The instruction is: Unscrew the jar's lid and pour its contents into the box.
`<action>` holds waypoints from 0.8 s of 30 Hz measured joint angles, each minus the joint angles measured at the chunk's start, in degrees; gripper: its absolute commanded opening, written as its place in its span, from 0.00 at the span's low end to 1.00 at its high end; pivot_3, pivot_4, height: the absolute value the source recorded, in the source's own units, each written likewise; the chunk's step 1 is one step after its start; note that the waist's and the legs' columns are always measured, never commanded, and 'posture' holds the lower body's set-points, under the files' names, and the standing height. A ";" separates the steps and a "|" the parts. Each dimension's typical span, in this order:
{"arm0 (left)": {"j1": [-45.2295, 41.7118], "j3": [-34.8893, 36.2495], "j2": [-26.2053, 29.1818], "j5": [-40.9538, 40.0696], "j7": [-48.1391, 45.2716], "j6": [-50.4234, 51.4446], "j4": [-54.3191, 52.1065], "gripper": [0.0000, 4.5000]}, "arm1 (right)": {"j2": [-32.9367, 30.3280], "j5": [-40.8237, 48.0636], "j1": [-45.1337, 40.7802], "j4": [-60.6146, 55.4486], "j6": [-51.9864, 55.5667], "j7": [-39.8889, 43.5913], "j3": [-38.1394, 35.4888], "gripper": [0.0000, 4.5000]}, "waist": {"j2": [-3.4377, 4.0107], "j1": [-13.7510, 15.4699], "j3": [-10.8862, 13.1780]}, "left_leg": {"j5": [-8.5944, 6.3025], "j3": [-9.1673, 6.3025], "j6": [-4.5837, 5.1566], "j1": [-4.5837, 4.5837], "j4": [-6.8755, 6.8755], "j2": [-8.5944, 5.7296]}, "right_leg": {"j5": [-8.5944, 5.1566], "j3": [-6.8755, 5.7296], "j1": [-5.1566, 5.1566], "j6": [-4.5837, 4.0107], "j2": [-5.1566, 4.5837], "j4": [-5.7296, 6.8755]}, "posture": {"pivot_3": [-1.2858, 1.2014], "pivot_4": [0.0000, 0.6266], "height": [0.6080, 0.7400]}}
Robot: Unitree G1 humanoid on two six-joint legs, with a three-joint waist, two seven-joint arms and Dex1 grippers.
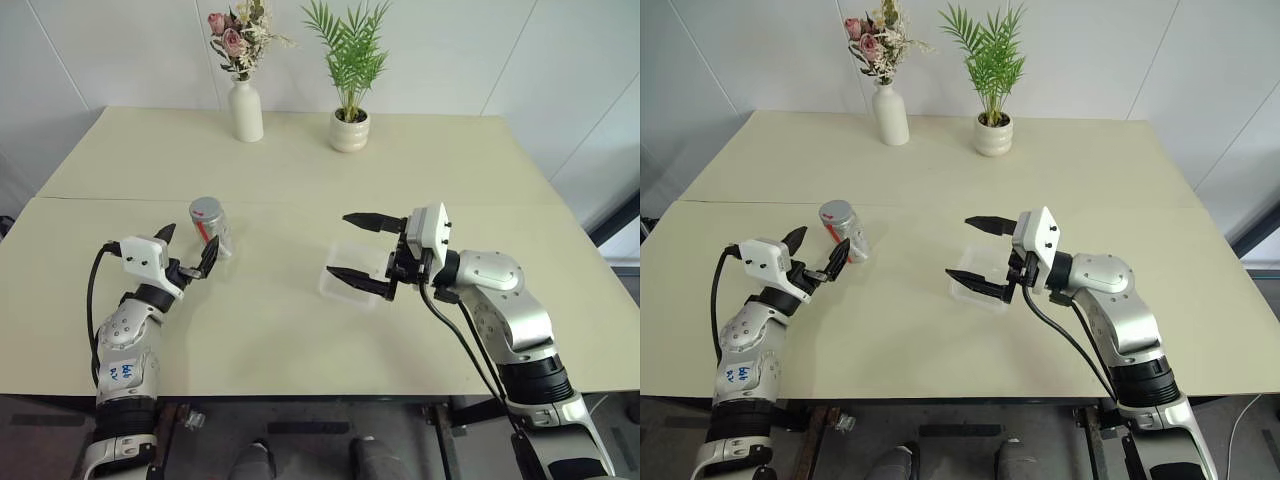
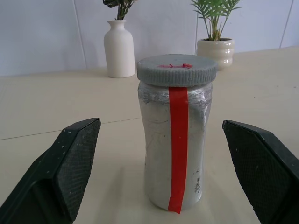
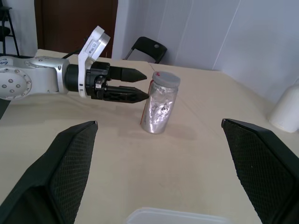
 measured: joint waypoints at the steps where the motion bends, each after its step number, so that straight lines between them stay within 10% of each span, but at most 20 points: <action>1: -0.76 -0.33 0.00 0.29 0.03 -0.31 0.73 1.00 | 0.30 0.01 -0.19 -0.20 0.25 -0.37 0.00 1.00 | 0.00 -0.01 0.00 | 0.00 0.00 0.00 0.00 0.01 0.00 | 0.00 0.00 0.01 0.00 0.00 0.00 | 0.52 0.24 1.00; 16: -7.59 -2.48 0.17 1.87 -0.84 -1.63 10.21 1.00 | 0.63 0.38 -1.43 -3.49 4.52 -4.97 -0.05 1.00 | 0.00 0.02 0.00 | 0.00 0.01 0.00 -0.02 -0.11 0.00 | -0.01 -0.01 -0.04 0.00 0.00 -0.03 | 0.52 0.24 1.00; 24: -8.51 -2.62 0.47 2.04 -0.74 -2.48 11.06 0.53 | 1.35 -0.04 -0.25 -2.99 2.80 -4.98 -0.05 1.00 | 0.00 -0.01 0.00 | 0.00 0.01 0.00 -0.02 -0.11 0.00 | -0.01 -0.01 -0.04 0.01 0.00 -0.04 | 0.52 0.24 1.00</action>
